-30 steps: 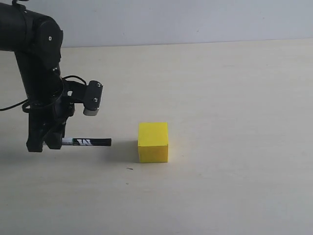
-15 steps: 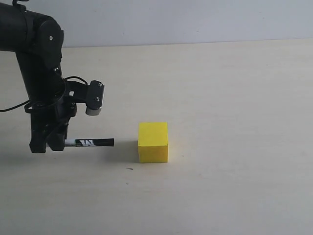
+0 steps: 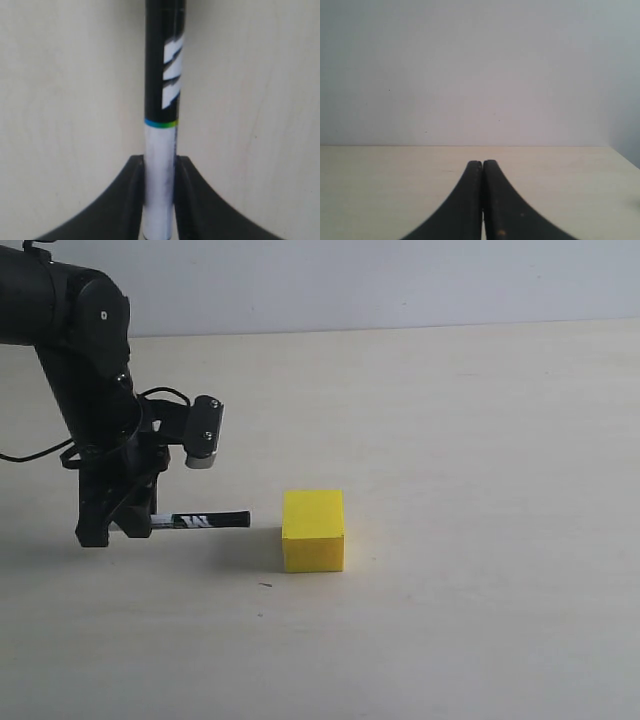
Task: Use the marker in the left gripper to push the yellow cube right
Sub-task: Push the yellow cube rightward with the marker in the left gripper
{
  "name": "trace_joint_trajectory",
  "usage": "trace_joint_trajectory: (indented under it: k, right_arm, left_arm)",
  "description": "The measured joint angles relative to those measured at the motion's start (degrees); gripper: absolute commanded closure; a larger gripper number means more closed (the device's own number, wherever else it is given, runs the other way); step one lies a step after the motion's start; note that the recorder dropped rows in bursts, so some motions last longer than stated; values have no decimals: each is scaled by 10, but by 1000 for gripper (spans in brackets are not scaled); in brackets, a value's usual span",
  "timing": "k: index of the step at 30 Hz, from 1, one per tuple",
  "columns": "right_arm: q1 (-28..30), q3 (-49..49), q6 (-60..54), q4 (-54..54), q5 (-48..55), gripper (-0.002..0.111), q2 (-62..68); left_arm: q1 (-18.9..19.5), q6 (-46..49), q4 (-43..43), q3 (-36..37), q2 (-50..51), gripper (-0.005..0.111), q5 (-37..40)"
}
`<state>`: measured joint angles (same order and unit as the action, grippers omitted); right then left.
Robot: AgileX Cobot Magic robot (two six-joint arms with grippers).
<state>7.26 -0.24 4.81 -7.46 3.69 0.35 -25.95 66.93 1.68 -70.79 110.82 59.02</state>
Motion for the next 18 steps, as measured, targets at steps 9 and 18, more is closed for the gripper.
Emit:
trace_joint_trajectory:
  k: [9,18]
  right_arm:
    - [0,0,0,0,0,108,0]
    - [0,0,0,0,0,108,0]
  left_arm:
    - [2,40,6,45,0,107,-46]
    - [1,36,11,61,0,107,-71]
